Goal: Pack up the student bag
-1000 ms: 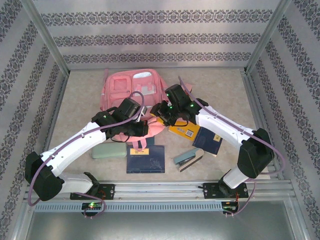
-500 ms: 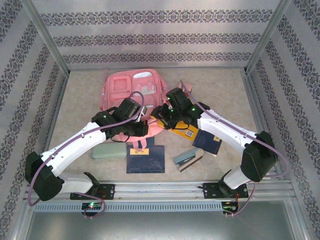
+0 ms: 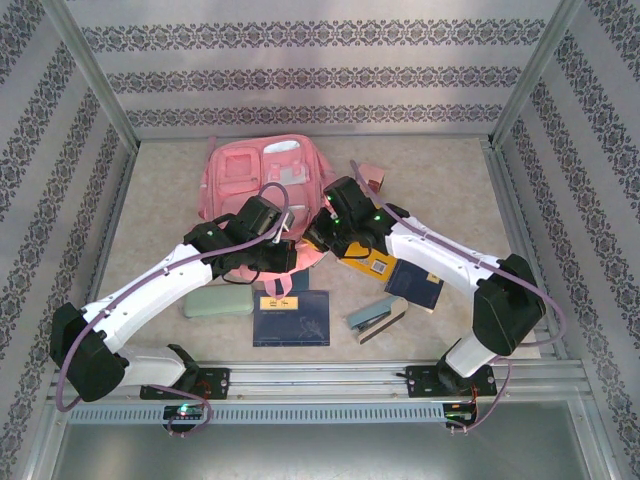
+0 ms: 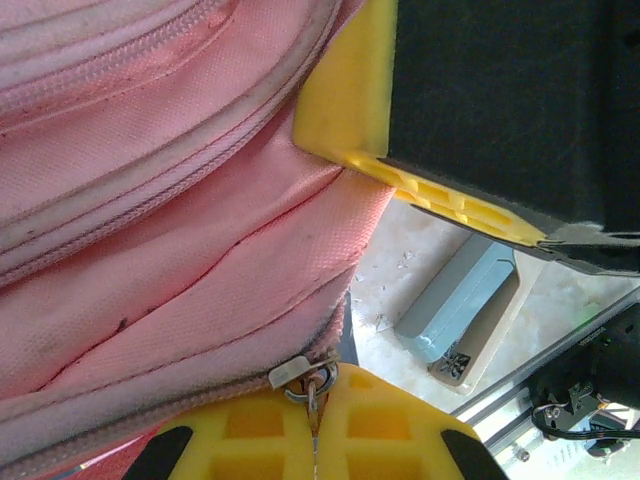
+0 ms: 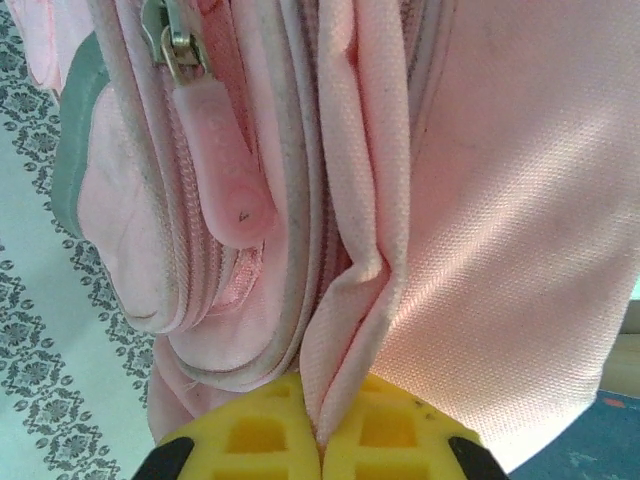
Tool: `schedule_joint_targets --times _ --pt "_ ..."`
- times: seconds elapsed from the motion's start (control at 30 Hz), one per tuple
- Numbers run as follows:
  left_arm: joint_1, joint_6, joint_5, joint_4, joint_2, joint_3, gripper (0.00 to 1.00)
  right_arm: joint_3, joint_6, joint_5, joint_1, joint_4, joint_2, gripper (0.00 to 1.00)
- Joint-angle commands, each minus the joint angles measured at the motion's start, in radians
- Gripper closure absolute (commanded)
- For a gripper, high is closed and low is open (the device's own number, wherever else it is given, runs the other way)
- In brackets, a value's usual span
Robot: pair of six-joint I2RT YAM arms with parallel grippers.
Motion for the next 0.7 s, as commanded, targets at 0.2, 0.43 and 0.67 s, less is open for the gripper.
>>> schedule_joint_targets --times 0.2,0.43,0.67 --pt "0.010 0.031 -0.023 0.014 -0.059 -0.030 1.00 0.019 -0.082 0.102 -0.054 -0.062 -0.053 1.00" --pt "0.034 0.035 -0.039 -0.018 -0.102 -0.062 1.00 0.044 -0.126 0.093 -0.082 -0.096 -0.052 1.00" --pt "0.075 0.044 -0.032 -0.062 -0.151 -0.098 1.00 0.088 -0.212 0.088 -0.122 -0.165 -0.039 1.00"
